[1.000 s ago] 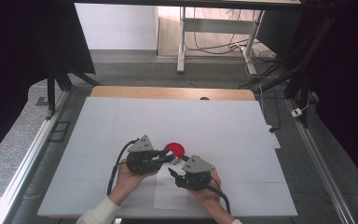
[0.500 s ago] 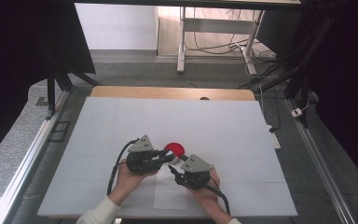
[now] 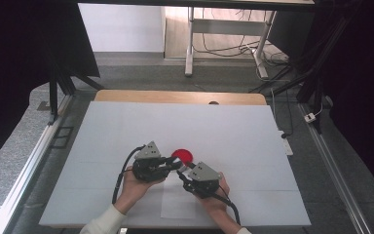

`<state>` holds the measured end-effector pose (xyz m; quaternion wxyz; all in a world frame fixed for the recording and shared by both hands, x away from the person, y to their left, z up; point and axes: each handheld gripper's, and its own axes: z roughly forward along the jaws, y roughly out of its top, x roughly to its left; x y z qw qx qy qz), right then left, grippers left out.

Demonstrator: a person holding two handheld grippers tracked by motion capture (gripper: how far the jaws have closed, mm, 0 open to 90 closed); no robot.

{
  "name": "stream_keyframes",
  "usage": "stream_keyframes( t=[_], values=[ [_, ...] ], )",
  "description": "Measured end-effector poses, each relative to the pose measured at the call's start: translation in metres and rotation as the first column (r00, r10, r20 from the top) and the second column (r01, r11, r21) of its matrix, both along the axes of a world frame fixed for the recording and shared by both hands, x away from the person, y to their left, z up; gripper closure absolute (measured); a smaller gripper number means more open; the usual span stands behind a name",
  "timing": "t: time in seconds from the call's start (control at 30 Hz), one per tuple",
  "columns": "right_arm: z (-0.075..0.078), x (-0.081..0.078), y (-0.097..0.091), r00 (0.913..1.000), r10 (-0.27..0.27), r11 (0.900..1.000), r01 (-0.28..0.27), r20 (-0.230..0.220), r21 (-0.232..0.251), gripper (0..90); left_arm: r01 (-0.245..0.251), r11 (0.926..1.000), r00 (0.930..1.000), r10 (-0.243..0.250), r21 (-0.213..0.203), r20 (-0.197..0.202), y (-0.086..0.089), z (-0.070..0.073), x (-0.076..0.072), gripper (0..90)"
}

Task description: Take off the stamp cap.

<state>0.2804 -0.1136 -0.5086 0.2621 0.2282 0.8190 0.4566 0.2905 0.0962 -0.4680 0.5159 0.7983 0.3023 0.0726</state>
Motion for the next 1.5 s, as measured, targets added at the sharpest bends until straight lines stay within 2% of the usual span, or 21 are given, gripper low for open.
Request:
stream_keyframes(
  t=[0.37, 1.1, 1.37, 1.5],
  values=[
    [-0.0017, -0.0014, 0.0018, 0.9998, 0.011, 0.9997, -0.010, 0.017, -0.023, 62.5, -0.005, 1.0000, 1.0000, 0.005, 0.005, -0.004, 0.0005, -0.0010, 0.0010, 75.6],
    [-0.0027, -0.0023, 0.0030, 0.9996, 0.009, 0.9978, -0.007, 0.025, -0.066, 64.3, -0.008, 0.9999, 0.9999, 0.009, 0.014, -0.006, -0.0033, -0.0036, 0.0007, 75.6],
    [-0.0043, -0.0043, 0.0035, 0.9995, 0.000, 0.9982, 0.002, 0.032, -0.060, 64.9, -0.013, 0.9998, 0.9999, 0.013, 0.016, -0.003, -0.0035, -0.0037, 0.0001, 75.9],
    [-0.0049, -0.0050, 0.0038, 0.9996, -0.003, 0.9986, 0.004, 0.027, -0.053, 65.1, -0.013, 0.9998, 0.9998, 0.013, 0.012, -0.014, -0.0023, -0.0038, 0.0010, 76.0]
  ],
)
